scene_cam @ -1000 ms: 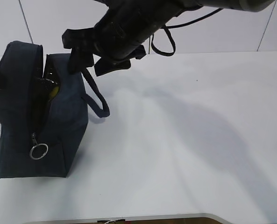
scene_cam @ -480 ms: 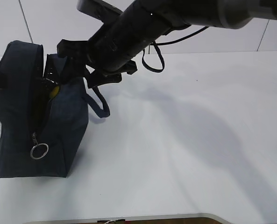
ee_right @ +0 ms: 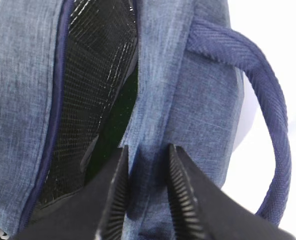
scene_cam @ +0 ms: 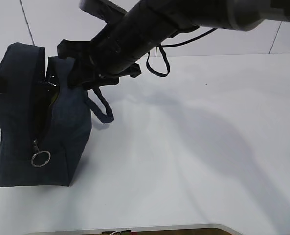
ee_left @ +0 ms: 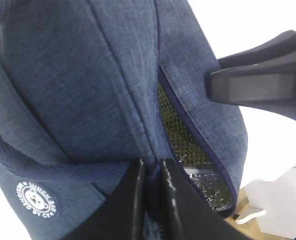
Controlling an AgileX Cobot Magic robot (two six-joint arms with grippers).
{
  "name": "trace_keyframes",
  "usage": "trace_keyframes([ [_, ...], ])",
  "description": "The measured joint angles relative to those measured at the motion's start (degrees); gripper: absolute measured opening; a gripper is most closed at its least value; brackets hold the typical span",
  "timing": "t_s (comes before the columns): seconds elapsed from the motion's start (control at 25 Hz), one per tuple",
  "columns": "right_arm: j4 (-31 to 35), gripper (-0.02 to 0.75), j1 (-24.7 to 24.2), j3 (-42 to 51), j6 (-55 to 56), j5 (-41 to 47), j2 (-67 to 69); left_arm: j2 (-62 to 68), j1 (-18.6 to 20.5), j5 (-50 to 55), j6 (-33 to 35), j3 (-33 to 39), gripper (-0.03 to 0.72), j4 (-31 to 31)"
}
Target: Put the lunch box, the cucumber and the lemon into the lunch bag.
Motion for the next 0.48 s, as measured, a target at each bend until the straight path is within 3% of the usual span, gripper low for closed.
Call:
trace_keyframes([
  [0.48,0.3,0.210,0.0,0.0,-1.8,0.0,0.1,0.0,0.0,0.0,0.0,0.0,0.012,0.0],
])
